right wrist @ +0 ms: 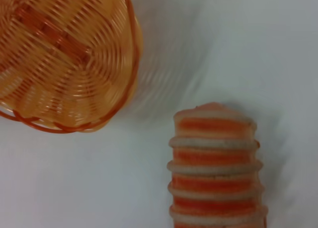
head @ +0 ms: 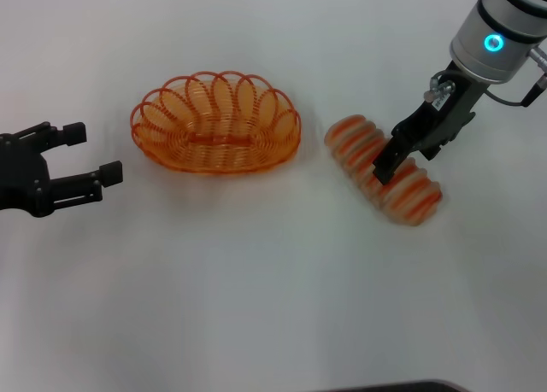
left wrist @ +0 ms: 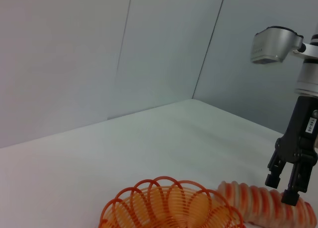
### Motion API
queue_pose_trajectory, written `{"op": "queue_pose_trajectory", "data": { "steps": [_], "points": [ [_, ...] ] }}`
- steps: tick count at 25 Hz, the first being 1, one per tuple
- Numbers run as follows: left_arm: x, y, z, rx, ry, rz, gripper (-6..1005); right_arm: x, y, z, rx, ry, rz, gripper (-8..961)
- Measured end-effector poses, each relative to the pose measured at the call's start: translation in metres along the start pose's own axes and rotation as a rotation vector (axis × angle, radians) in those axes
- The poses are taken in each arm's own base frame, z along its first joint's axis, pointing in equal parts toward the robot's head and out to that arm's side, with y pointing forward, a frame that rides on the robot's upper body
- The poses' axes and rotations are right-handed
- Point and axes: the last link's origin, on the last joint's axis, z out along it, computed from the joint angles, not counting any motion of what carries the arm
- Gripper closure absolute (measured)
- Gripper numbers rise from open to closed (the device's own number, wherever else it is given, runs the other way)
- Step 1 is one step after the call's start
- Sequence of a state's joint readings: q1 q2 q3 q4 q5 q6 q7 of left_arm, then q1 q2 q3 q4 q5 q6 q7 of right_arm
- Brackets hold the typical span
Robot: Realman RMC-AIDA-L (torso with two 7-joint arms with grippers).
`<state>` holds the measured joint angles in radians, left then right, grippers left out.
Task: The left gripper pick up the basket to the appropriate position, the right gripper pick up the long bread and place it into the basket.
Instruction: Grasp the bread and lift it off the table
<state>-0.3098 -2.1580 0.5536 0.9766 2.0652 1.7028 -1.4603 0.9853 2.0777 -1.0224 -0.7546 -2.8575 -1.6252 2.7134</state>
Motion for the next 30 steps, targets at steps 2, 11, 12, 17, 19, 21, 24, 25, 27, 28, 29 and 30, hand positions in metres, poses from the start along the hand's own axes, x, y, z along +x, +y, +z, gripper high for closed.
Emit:
{"op": "queue_pose_trajectory", "data": {
  "steps": [2, 11, 12, 17, 19, 21, 24, 25, 27, 28, 29, 30],
  "points": [
    [0.000, 0.000, 0.000, -0.001, 0.000, 0.000, 123, -0.001, 0.001, 0.001, 0.009, 0.003, -0.005, 48],
    [0.001, 0.000, 0.002, -0.006, 0.001, 0.006, 123, -0.005, 0.007, 0.006, 0.017, 0.017, -0.016, 55],
    [0.001, 0.000, 0.002, -0.006, 0.002, 0.006, 123, -0.006, 0.008, 0.007, 0.017, 0.017, -0.018, 56],
    [0.001, 0.000, 0.002, -0.006, 0.004, 0.007, 123, -0.008, 0.010, 0.007, 0.018, 0.018, -0.024, 60],
    [0.002, 0.000, 0.003, -0.007, 0.005, 0.007, 124, -0.009, 0.010, 0.008, 0.018, 0.019, -0.025, 62],
    [0.002, 0.000, 0.003, -0.008, 0.005, 0.007, 124, -0.009, 0.011, 0.009, 0.018, 0.025, -0.027, 63],
    [0.002, 0.000, 0.004, -0.009, 0.006, 0.008, 124, -0.009, 0.013, 0.012, 0.018, 0.037, -0.030, 66],
    [0.002, 0.000, 0.004, -0.009, 0.006, 0.008, 124, -0.009, 0.013, 0.012, 0.018, 0.039, -0.031, 67],
    [0.002, 0.001, 0.004, -0.012, 0.005, 0.009, 124, -0.010, 0.014, 0.013, 0.018, 0.043, -0.031, 68],
    [0.002, 0.001, 0.005, -0.013, 0.006, 0.009, 124, -0.009, 0.014, 0.014, 0.018, 0.044, -0.031, 69],
    [0.002, 0.001, 0.005, -0.014, 0.006, 0.008, 124, -0.009, 0.014, 0.014, 0.017, 0.045, -0.031, 70],
    [0.002, 0.001, 0.005, -0.014, 0.006, 0.008, 124, -0.009, 0.014, 0.014, 0.018, 0.046, -0.031, 71]
  ]
}}
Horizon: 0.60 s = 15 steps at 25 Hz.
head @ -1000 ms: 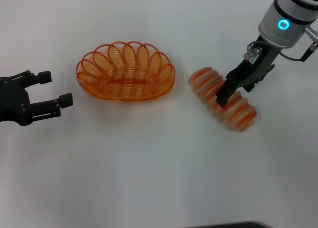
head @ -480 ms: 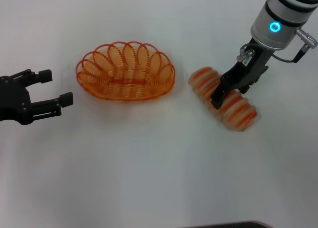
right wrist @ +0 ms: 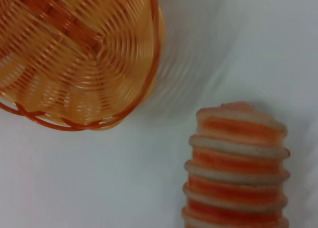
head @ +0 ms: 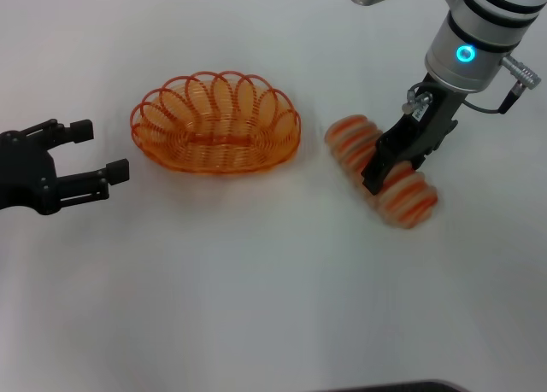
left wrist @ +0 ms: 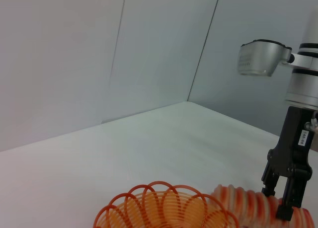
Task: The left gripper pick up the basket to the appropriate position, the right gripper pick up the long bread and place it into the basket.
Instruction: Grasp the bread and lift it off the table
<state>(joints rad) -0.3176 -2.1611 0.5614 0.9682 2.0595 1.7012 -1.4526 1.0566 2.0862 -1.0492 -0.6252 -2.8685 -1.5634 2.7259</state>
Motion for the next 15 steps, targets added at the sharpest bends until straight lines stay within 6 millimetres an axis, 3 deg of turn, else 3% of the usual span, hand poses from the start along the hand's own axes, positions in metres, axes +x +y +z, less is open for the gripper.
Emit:
{"op": "queue_pose_trajectory", "data": {
  "steps": [4, 9, 15],
  "points": [
    [0.0001, 0.0002, 0.0001, -0.001, 0.001, 0.000, 124, 0.0000, 0.0000, 0.0001, 0.000, 0.001, 0.001, 74],
    [0.0003, 0.0006, 0.0002, -0.005, 0.002, 0.000, 124, 0.0005, 0.0000, 0.0020, 0.016, 0.011, -0.004, 278],
    [0.0008, 0.0007, 0.0008, -0.007, 0.001, 0.002, 124, 0.0000, 0.0010, 0.0049, 0.036, 0.017, -0.005, 445]
  ]
}}
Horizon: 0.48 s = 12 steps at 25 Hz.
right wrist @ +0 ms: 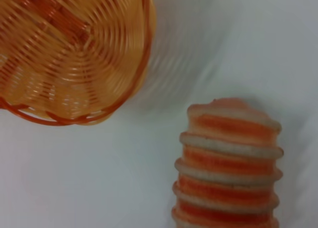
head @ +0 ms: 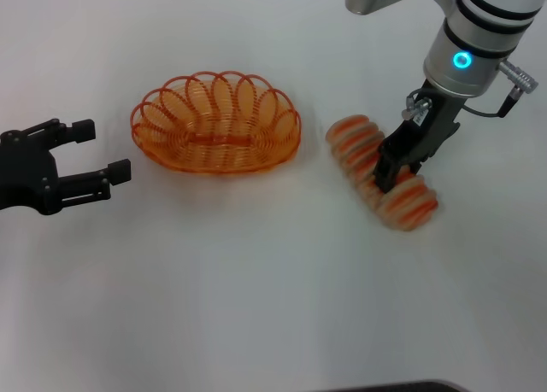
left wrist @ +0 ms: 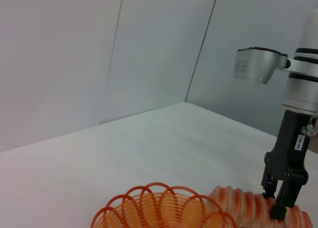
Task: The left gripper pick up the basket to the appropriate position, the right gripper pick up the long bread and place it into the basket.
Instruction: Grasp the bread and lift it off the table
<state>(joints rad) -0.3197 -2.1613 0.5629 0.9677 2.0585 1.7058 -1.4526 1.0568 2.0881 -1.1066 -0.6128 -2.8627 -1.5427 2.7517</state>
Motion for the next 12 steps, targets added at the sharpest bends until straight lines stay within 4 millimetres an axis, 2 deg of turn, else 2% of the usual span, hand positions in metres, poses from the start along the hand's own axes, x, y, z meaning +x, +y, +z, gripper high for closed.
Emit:
{"op": "queue_pose_trajectory", "data": {
  "steps": [12],
  "points": [
    [0.002, -0.002, 0.001, 0.005, 0.007, 0.000, 123, -0.009, 0.005, -0.025, -0.033, -0.108, -0.051, 544]
  ]
}}
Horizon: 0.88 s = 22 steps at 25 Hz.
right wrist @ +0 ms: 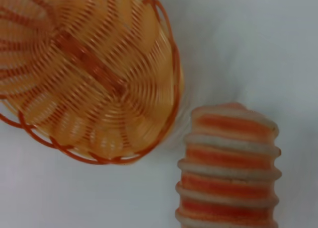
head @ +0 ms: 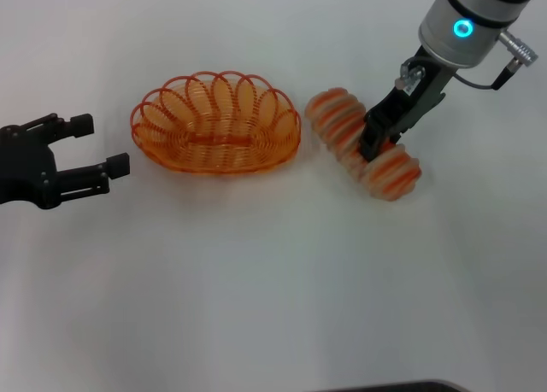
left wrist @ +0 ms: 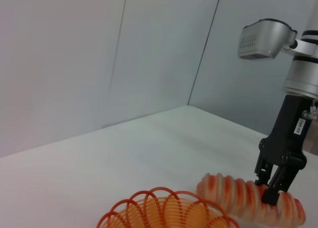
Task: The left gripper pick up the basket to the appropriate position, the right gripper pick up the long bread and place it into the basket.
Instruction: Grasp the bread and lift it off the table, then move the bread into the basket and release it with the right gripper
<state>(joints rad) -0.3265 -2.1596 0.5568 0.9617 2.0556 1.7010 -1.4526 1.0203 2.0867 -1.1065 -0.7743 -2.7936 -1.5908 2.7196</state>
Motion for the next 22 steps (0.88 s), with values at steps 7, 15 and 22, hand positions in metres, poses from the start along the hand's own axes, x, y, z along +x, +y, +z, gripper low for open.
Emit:
{"op": "queue_pose_trajectory", "data": {
  "steps": [7, 15, 22],
  "points": [
    [0.003, -0.005, -0.003, 0.028, 0.023, -0.001, 124, -0.002, -0.009, -0.029, 0.036, -0.038, -0.004, 590],
    [0.006, -0.007, -0.006, 0.041, 0.038, 0.000, 123, -0.024, -0.016, -0.060, 0.121, -0.129, -0.158, 663],
    [0.006, -0.007, -0.006, 0.041, 0.040, -0.002, 123, -0.050, 0.016, -0.063, 0.169, -0.137, -0.448, 725]
  ]
}}
